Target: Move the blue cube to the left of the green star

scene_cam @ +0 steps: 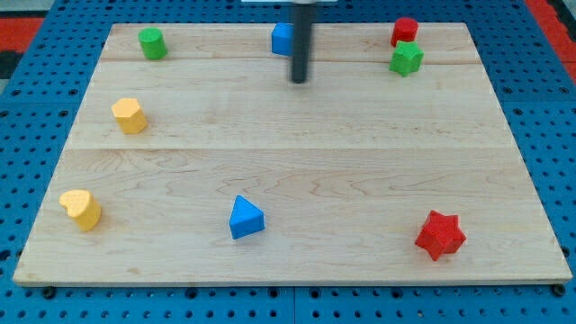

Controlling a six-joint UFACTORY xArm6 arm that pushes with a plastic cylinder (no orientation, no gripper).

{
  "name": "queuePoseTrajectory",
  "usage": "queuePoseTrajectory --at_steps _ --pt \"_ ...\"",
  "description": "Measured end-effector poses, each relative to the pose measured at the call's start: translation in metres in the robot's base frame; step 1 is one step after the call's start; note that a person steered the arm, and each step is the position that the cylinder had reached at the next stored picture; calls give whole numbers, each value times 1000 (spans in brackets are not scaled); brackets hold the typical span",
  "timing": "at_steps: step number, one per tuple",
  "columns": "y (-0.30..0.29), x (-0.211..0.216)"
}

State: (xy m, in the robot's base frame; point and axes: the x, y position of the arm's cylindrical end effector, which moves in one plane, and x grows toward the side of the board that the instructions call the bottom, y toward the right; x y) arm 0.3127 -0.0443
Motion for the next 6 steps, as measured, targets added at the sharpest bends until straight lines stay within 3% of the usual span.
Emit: queuePoseTrajectory --at_steps 1,2,3,4,6 --pt "-67 -56" --pt "-57 -106" --pt "12 -116" --pt "12 -74" --pt "57 -120"
